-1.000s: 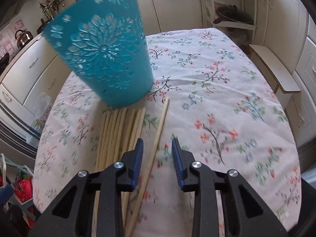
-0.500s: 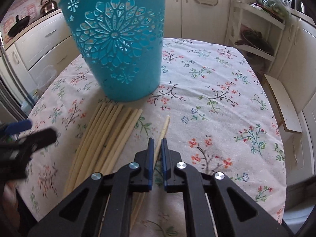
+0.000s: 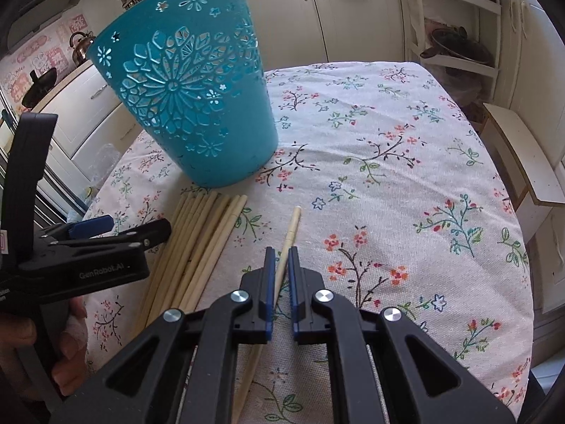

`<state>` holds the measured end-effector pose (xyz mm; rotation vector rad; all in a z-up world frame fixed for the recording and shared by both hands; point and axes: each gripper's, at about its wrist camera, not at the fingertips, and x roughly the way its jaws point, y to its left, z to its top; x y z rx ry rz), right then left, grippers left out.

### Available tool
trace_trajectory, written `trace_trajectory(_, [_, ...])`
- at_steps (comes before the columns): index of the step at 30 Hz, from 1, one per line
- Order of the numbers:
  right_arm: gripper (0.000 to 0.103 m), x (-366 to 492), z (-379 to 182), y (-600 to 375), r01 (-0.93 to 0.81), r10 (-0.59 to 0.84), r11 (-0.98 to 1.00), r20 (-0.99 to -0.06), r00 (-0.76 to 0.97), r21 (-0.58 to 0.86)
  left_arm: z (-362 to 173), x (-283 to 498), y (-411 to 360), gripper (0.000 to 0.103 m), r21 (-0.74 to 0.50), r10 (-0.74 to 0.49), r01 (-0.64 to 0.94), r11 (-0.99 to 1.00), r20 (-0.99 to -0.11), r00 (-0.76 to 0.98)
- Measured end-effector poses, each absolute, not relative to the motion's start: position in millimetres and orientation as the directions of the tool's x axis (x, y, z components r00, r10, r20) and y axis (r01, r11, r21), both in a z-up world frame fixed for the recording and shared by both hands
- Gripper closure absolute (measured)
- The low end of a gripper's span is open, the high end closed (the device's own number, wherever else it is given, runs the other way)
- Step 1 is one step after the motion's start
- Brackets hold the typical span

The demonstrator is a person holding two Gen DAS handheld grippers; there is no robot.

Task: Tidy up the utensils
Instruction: 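Grasp one wooden stick with the left tool while the right tool approaches another stick, then lift the stick with the left tool and drop it into the teal cup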

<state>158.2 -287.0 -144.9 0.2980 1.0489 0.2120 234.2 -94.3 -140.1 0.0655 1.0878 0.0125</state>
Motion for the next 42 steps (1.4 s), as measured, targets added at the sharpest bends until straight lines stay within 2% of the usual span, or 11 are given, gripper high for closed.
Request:
trace_trajectory(5, [0.095, 158.8, -146.4, -290.0, -0.027, 0.328, 0.932, -0.811, 0.485, 0.361, -141.3, 235.9, -98.2, 0.019, 0.076, 0.044, 0.047, 0.996, -0.878, 0.477])
trace_trajectory(9, [0.095, 159.2, -146.5, -289.9, -0.027, 0.330, 0.931, -0.810, 0.484, 0.363, -138.4, 236.4, -99.8, 0.048, 0.020, -0.044, 0.128, 0.992, -0.875, 0.482])
trace_trajectory(10, [0.095, 159.5, -146.7, -290.1, -0.028, 0.330, 0.932, -0.811, 0.484, 0.362, -137.1, 236.4, -101.7, 0.062, 0.011, -0.067, 0.156, 0.988, -0.872, 0.484])
trace_trajectory(11, [0.095, 159.6, -146.6, -290.0, -0.028, 0.330, 0.932, -0.810, 0.484, 0.363, -135.9, 236.3, -103.8, 0.068, 0.002, -0.087, 0.181, 0.984, -0.871, 0.484])
trace_trajectory(13, [0.095, 159.8, -146.7, -290.4, -0.027, 0.332, 0.930, -0.810, 0.484, 0.365, -134.3, 236.7, -108.0, 0.095, -0.044, -0.178, 0.283, 0.958, -0.866, 0.467])
trace_trajectory(21, [0.093, 158.8, -146.8, -289.8, -0.030, 0.336, 0.929, -0.807, 0.486, 0.368, -131.0, 244.9, -101.8, 0.098, -0.047, -0.234, 0.427, 0.903, -0.887, 0.398])
trace_trajectory(28, [0.091, 158.5, -147.3, -290.4, -0.033, 0.344, 0.925, -0.802, 0.488, 0.378, -127.7, 250.9, -114.4, 0.090, 0.072, -0.112, 0.398, 0.914, -0.901, 0.419])
trace_trajectory(30, [0.091, 158.7, -147.5, -291.1, -0.031, 0.351, 0.922, -0.799, 0.489, 0.386, -127.4, 251.4, -118.4, 0.098, 0.095, -0.100, 0.410, 0.907, -0.898, 0.428])
trace_trajectory(32, [0.091, 158.9, -147.2, -291.2, -0.031, 0.352, 0.921, -0.798, 0.489, 0.387, -125.7, 250.2, -119.5, 0.098, 0.091, -0.104, 0.412, 0.906, -0.899, 0.426])
trace_trajectory(38, [0.091, 158.0, -147.6, -292.3, -0.031, 0.353, 0.921, -0.796, 0.491, 0.389, -91.0, 233.9, -68.0, 0.098, -0.103, -0.251, 0.318, 0.943, -0.846, 0.470])
trace_trajectory(42, [0.090, 157.5, -147.3, -291.5, -0.033, 0.349, 0.923, -0.797, 0.493, 0.384, -22.2, 224.5, -23.6, 0.098, -0.224, -0.357, 0.285, 0.932, -0.704, 0.614])
